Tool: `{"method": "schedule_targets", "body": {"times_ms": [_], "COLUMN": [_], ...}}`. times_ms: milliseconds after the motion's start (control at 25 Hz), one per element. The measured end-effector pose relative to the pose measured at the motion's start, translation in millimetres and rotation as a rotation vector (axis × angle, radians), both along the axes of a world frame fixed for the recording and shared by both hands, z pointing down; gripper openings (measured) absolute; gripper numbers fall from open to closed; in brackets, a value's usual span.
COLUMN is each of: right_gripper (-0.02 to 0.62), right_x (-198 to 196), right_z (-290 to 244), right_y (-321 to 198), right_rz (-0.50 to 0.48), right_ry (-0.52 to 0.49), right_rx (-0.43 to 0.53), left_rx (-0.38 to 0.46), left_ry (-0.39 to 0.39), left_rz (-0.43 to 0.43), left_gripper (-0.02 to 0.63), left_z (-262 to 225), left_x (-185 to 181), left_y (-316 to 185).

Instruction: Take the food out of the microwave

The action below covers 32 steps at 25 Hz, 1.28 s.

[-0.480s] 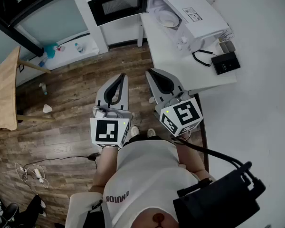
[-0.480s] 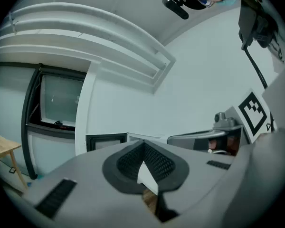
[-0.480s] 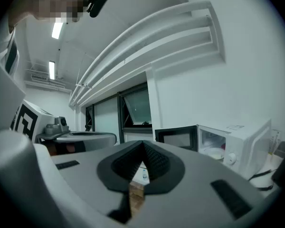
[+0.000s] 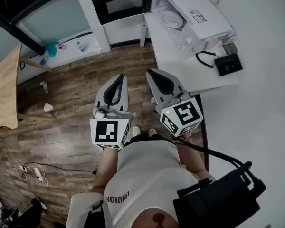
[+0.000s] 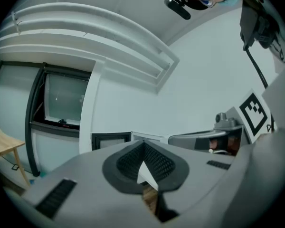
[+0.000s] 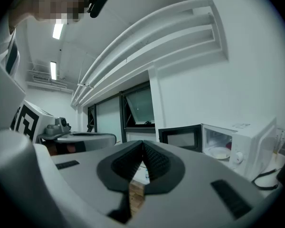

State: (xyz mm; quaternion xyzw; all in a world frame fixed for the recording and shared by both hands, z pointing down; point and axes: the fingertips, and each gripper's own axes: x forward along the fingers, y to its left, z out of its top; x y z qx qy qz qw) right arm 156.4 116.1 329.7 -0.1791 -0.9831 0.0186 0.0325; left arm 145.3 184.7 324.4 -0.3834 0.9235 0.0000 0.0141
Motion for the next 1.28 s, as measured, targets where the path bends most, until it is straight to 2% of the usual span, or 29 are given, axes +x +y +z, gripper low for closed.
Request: {"method": "schedule_targets", "body": {"times_ms": [200,320,440,560,960,1120,1280], "right_gripper": [0.021,0.021,0.021,0.023,0.023,0.023,0.023], "right_x": [-1,-4,-13,-29,-128,-169,-206], "right_z": [4,11,15,16,5,-2,-7], "right_y": [8,8,7,3,-19,-37,-63], "right_rz": [0.007,0.005,0.002,0.001,-0.022,0.001,0.039], "right_ry": [0.002,0.016,0.028,0.019,0.002,-0.006,-0.007], "right_rx": [0.020,-0.001,-0.028,-0.013,-0.027,-0.035,-0.049], "left_rx": [0.021,0.032,0.030,0.025,0.024,0.016,0.006], "left_ry": [0.007,0.024,0.045,0.048,0.060,0.061,0.049], "left_rz": [-0.001,-0.013,-0.016,-0.030,-0.101,-0.070,0.006], "left_gripper": [0.003,0.003,0.003,0.003,0.003,0.003,0.003], "left_z": [3,10,18,22,17,11,0], "left_x": [0,-4,-10,-25,-115,-158,-197], "left_y": [13,18,20,20,14,-6,-38]}}
